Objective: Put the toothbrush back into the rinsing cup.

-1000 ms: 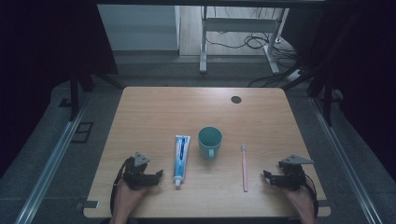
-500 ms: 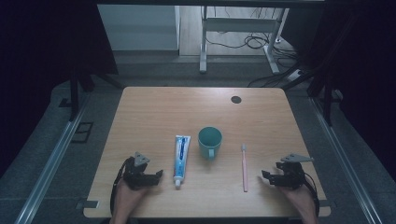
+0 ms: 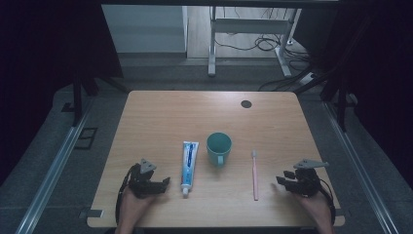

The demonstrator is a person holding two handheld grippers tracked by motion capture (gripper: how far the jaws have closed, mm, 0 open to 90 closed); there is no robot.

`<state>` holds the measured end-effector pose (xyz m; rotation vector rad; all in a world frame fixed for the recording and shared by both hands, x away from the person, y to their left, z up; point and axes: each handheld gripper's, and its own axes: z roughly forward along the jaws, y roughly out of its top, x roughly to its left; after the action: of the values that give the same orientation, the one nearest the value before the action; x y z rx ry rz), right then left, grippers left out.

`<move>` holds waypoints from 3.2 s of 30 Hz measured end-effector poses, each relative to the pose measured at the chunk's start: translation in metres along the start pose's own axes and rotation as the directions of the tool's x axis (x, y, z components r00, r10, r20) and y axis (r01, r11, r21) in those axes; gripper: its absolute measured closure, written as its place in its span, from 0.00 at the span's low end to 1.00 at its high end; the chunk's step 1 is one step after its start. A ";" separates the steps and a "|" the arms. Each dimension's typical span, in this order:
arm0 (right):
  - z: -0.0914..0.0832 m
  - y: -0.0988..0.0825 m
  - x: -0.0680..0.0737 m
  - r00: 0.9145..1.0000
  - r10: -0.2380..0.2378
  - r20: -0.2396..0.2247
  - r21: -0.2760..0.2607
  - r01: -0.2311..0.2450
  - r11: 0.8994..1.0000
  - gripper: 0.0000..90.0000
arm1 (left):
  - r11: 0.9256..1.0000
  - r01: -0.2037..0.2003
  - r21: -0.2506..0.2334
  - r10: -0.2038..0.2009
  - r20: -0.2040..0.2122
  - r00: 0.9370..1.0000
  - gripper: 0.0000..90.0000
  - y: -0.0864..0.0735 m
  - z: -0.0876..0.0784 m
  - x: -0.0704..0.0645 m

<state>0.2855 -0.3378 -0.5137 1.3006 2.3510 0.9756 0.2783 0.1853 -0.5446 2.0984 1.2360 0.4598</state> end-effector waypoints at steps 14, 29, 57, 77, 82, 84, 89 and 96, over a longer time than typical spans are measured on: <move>0.006 0.016 0.018 0.993 -0.051 -0.103 0.015 0.052 0.999 1.00 | 1.000 0.003 0.001 -0.003 -0.002 1.000 0.14 0.000 0.000 0.000; 0.026 0.033 0.047 0.973 -0.095 -0.211 0.024 0.102 0.995 1.00 | 1.000 0.003 0.001 -0.003 -0.002 1.000 0.14 0.000 0.000 0.000; 0.038 0.021 0.052 0.972 -0.100 -0.211 0.073 0.117 0.990 1.00 | 1.000 0.002 0.001 -0.002 -0.003 1.000 0.14 0.000 0.000 0.000; 0.022 0.015 0.031 0.984 -0.084 -0.154 0.092 0.099 0.991 0.95 | 1.000 0.004 0.001 -0.004 -0.003 1.000 0.14 0.001 0.000 0.000; 0.015 0.020 0.029 0.986 -0.102 -0.132 0.121 0.118 0.986 0.88 | 1.000 0.003 0.001 -0.003 -0.004 1.000 0.14 0.001 0.000 0.000; 0.013 0.020 0.027 0.987 -0.104 -0.124 0.133 0.120 0.984 0.85 | 1.000 0.003 0.001 -0.003 -0.004 1.000 0.14 0.001 0.000 0.000; 0.009 0.021 0.023 0.990 -0.099 -0.101 0.165 0.114 0.980 0.80 | 1.000 0.004 0.001 -0.004 -0.003 1.000 0.14 0.001 0.001 0.000; 0.009 0.029 0.024 0.990 -0.105 -0.098 0.214 0.124 0.969 0.76 | 1.000 0.004 0.000 -0.004 -0.004 1.000 0.14 0.001 0.001 0.000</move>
<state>0.2954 -0.3041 -0.4988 1.2017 2.6306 0.7685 0.2789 0.1847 -0.5447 2.0955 1.2416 0.4623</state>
